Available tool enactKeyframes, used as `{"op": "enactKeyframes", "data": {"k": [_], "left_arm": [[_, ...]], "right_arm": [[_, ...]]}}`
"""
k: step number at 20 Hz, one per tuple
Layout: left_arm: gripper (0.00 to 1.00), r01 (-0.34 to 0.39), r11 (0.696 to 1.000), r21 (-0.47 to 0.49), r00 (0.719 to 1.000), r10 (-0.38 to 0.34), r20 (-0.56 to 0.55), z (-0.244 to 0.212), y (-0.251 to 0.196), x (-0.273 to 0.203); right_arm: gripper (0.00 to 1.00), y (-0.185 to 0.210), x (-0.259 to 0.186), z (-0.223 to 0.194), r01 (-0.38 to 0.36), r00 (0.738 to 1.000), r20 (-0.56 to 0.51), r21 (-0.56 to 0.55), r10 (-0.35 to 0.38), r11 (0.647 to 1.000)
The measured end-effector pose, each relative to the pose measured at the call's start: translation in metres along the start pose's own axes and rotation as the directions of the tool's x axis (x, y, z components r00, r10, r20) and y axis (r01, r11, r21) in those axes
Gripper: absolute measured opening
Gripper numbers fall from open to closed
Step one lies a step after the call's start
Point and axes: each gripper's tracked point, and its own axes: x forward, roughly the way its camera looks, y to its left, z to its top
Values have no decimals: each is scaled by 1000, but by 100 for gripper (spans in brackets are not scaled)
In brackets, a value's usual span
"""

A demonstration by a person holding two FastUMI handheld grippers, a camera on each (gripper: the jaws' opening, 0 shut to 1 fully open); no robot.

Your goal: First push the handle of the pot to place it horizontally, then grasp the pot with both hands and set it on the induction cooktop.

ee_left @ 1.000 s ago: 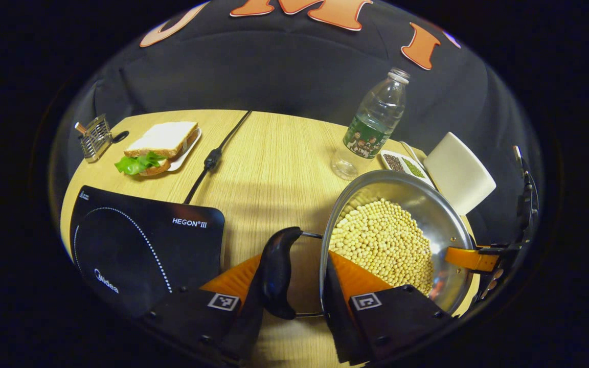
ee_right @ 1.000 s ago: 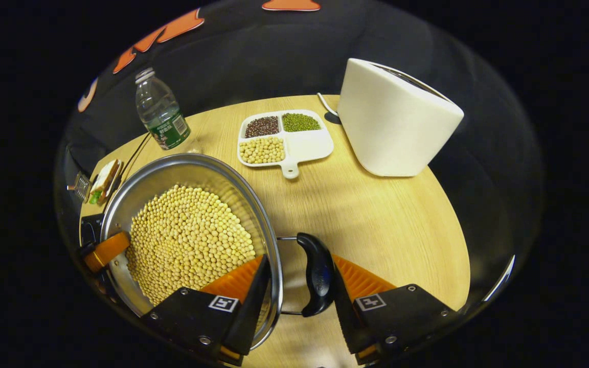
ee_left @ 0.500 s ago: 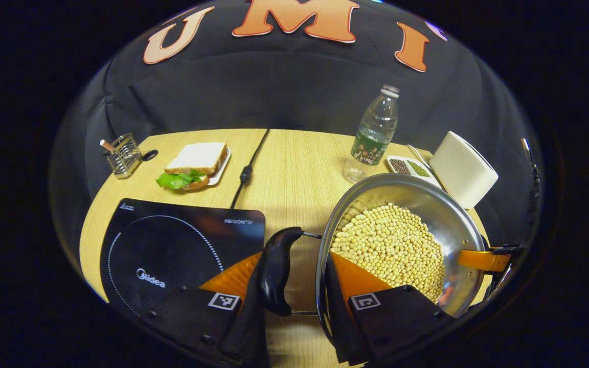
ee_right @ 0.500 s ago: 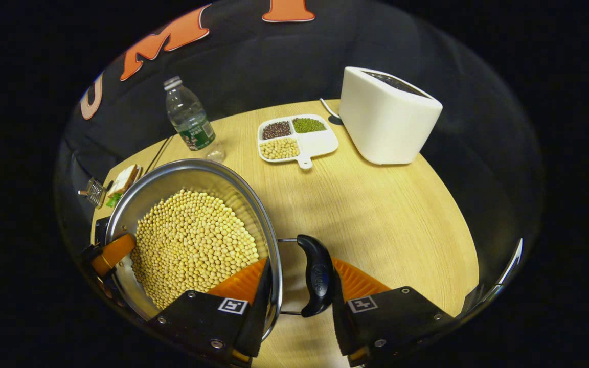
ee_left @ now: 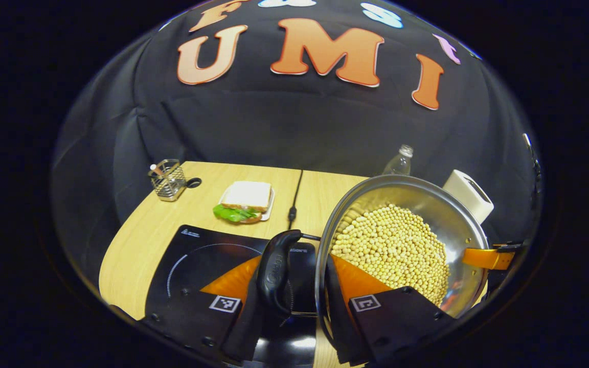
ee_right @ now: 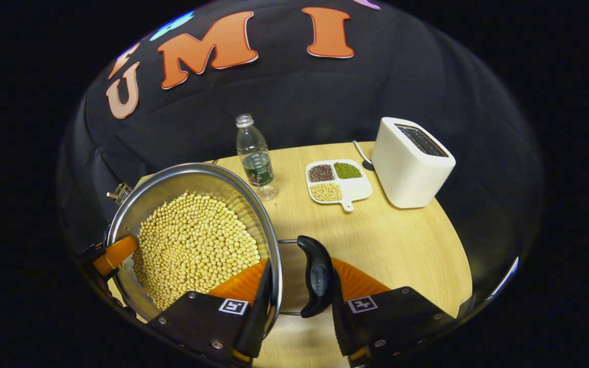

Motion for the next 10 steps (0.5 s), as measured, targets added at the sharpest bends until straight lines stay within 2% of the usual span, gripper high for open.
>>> {"op": "enactKeyframes", "data": {"k": [4,10], "left_arm": [[64,-59,998,-21,997,60,46,20,44,-21],[65,-143,987,-79,988,147,46,29,124,-29]], "right_arm": [[56,4,19,-2,-54,998,26,-29,55,998],[56,1,28,9,-111,993,25,-103,114,988]]}}
